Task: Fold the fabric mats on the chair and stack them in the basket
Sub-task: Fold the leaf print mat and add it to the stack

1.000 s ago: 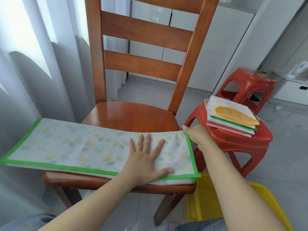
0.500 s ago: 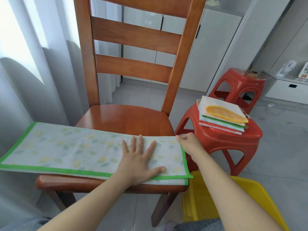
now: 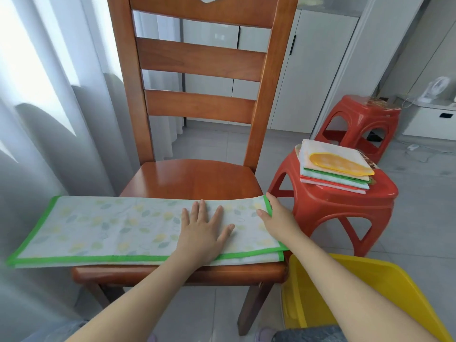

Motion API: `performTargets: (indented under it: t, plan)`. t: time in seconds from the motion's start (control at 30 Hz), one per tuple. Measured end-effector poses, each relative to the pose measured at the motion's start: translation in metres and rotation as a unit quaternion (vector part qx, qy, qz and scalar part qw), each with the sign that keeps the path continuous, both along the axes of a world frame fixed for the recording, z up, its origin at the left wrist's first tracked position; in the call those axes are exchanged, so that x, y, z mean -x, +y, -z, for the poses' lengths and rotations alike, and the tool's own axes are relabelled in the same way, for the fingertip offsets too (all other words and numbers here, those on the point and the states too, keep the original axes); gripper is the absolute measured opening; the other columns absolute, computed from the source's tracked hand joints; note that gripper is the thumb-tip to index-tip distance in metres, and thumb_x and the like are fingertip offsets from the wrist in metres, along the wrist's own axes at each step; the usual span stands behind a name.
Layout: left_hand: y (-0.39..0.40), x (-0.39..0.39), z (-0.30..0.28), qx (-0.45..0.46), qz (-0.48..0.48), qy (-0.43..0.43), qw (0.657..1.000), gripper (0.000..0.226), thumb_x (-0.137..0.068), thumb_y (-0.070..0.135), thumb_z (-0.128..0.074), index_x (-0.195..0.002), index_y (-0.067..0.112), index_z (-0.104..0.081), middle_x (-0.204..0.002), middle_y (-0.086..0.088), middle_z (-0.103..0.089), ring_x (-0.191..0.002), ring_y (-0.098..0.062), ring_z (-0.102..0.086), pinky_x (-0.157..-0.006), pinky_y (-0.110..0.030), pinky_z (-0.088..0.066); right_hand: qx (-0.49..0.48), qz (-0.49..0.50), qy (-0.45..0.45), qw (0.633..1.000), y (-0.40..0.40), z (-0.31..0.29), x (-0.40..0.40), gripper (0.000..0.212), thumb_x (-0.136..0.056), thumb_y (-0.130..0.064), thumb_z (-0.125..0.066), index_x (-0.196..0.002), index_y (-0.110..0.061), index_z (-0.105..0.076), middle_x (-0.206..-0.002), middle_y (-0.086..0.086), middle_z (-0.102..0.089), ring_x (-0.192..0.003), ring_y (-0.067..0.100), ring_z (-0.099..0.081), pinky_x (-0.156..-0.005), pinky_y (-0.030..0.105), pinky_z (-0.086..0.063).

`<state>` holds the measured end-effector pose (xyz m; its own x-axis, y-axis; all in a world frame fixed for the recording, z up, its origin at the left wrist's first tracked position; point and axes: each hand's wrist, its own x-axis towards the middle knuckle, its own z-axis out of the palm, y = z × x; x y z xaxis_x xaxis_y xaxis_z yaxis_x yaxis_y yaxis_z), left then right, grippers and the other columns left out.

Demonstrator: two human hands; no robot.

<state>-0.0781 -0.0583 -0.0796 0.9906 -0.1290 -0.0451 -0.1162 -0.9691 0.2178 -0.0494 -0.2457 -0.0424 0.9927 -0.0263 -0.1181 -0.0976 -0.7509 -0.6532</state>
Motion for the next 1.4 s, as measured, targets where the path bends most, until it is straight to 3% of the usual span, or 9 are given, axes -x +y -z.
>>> performTargets:
  t: [0.1, 0.2, 0.4, 0.53, 0.77, 0.97, 1.23, 1.33, 1.4]
  plan:
    - [-0.002, 0.001, 0.0, -0.007, -0.006, -0.001, 1.0, 0.088, -0.075, 0.071, 0.009, -0.151, 0.03, -0.007, -0.159, -0.018, 0.002, -0.146, -0.032, 0.008, -0.117, -0.052, 0.005, -0.034, 0.061, -0.018, 0.997, -0.001, 0.001, 0.001, 0.034, -0.095, -0.023, -0.049, -0.127, -0.011, -0.047, -0.119, 0.005, -0.058, -0.104, 0.023, -0.055, -0.08, 0.029, -0.042]
    - [-0.003, 0.0, 0.0, -0.008, -0.017, -0.003, 1.0, 0.067, -0.092, 0.063, -0.01, -0.151, 0.03, -0.008, -0.159, -0.017, 0.002, -0.146, -0.032, 0.008, -0.117, -0.053, 0.005, 0.003, 0.095, -0.048, 0.994, -0.004, 0.004, 0.002, 0.022, -0.093, -0.027, -0.054, -0.076, -0.015, -0.048, -0.071, -0.004, -0.048, -0.063, 0.013, -0.046, -0.052, 0.026, -0.031]
    - [-0.007, 0.001, -0.003, -0.02, -0.058, -0.003, 0.998, 0.066, -0.092, 0.062, -0.009, -0.15, 0.029, -0.009, -0.159, -0.017, 0.002, -0.146, -0.036, 0.006, -0.115, -0.059, 0.004, 0.067, 0.12, -0.117, 0.984, -0.002, 0.006, 0.007, 0.015, -0.086, -0.029, -0.063, -0.082, -0.016, -0.056, -0.094, 0.001, -0.055, -0.085, 0.019, -0.053, -0.067, 0.026, -0.038]
    - [-0.009, 0.001, -0.004, -0.015, -0.078, -0.004, 0.997, 0.067, -0.092, 0.063, -0.009, -0.15, 0.03, -0.01, -0.159, -0.017, 0.001, -0.146, -0.037, 0.006, -0.113, -0.062, 0.006, 0.075, 0.127, -0.125, 0.981, 0.01, 0.007, 0.009, 0.021, -0.088, -0.032, -0.061, -0.079, -0.014, -0.054, -0.08, 0.0, -0.059, -0.072, 0.018, -0.052, -0.048, 0.021, -0.027]
    - [-0.008, 0.001, -0.003, -0.008, -0.081, 0.001, 0.997, 0.069, -0.091, 0.064, -0.007, -0.151, 0.029, -0.009, -0.159, -0.016, 0.002, -0.146, -0.036, 0.007, -0.113, -0.062, 0.006, 0.092, 0.07, -0.034, 0.993, 0.004, 0.003, 0.0, 0.046, -0.095, -0.032, -0.046, -0.054, -0.015, -0.036, -0.054, 0.0, -0.04, -0.05, 0.014, -0.038, -0.045, 0.027, -0.025]
    - [-0.005, -0.006, -0.008, 0.004, -0.082, 0.007, 0.997, 0.067, -0.092, 0.064, -0.011, -0.149, 0.03, -0.016, -0.159, -0.017, 0.0, -0.146, -0.035, 0.005, -0.113, -0.063, 0.005, 0.108, 0.038, 0.003, 0.993, -0.001, -0.001, -0.003, 0.041, -0.094, -0.028, -0.047, -0.057, -0.015, -0.035, -0.057, -0.001, -0.04, -0.052, 0.013, -0.038, -0.046, 0.027, -0.025]
    - [0.012, -0.012, 0.0, -0.034, -0.068, 0.012, 0.997, 0.079, -0.085, 0.074, -0.012, -0.151, 0.032, -0.002, -0.159, -0.013, 0.006, -0.146, -0.034, 0.011, -0.111, -0.064, 0.006, 0.123, 0.02, -0.077, 0.989, 0.002, 0.016, 0.006, 0.037, -0.096, -0.022, -0.044, -0.062, -0.018, -0.03, -0.061, -0.003, -0.036, -0.054, 0.01, -0.033, -0.046, 0.022, -0.017]
    - [0.012, -0.011, 0.002, -0.04, -0.066, 0.01, 0.997, 0.081, -0.083, 0.076, -0.01, -0.151, 0.032, 0.001, -0.159, -0.013, 0.007, -0.146, -0.034, 0.011, -0.111, -0.064, 0.006, 0.121, 0.027, -0.079, 0.989, 0.006, 0.019, 0.008, 0.013, -0.097, -0.021, -0.041, -0.089, -0.011, -0.042, -0.083, 0.005, -0.051, -0.074, 0.022, -0.052, -0.05, 0.021, -0.028]
    - [0.011, -0.01, 0.001, -0.042, -0.065, 0.008, 0.997, 0.081, -0.084, 0.075, -0.009, -0.151, 0.032, 0.001, -0.159, -0.013, 0.007, -0.146, -0.034, 0.011, -0.111, -0.064, 0.006, 0.134, 0.041, -0.079, 0.987, 0.01, 0.019, 0.01, 0.02, -0.097, -0.021, -0.042, -0.111, -0.006, -0.043, -0.104, 0.013, -0.058, -0.092, 0.029, -0.058, -0.063, 0.028, -0.039]
